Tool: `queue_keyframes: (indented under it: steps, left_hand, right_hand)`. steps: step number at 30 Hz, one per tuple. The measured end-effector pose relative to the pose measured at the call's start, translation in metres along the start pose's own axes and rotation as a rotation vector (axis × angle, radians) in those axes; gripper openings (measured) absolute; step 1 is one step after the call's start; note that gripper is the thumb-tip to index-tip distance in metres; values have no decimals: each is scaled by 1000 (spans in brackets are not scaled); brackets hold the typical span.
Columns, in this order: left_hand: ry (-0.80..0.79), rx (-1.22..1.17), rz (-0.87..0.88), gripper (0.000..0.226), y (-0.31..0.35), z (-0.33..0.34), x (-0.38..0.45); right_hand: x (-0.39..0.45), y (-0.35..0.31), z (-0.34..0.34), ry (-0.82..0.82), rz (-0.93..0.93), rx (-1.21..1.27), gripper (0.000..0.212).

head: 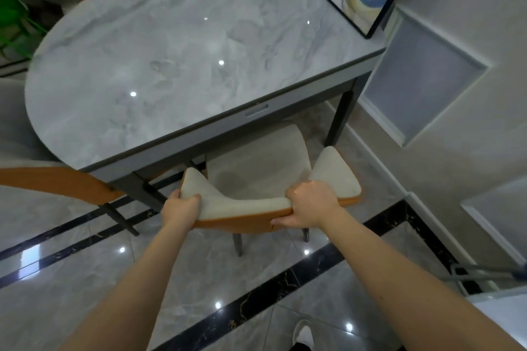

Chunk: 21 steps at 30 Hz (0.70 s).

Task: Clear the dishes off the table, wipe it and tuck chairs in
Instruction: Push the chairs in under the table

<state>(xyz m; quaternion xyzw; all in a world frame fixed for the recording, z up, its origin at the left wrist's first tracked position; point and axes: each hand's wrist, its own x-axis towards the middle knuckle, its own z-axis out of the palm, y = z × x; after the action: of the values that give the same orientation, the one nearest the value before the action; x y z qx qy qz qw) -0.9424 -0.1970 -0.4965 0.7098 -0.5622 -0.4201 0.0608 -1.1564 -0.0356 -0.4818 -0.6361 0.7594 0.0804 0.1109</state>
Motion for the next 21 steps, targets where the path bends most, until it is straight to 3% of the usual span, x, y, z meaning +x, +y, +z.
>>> queue_keyframes:
  steps: [8,16,21]
  left_hand:
    - [42,9,-21,58,66,31,35]
    - [54,245,-37,53,106,58,50]
    - [75,273,-51,55,119,73,44]
  right_hand:
    - [69,70,-15,60,-113,-50,65]
    - [108,120,-29,65,-181,-92,66]
    - [117,142,-31,53,-216,-83,72]
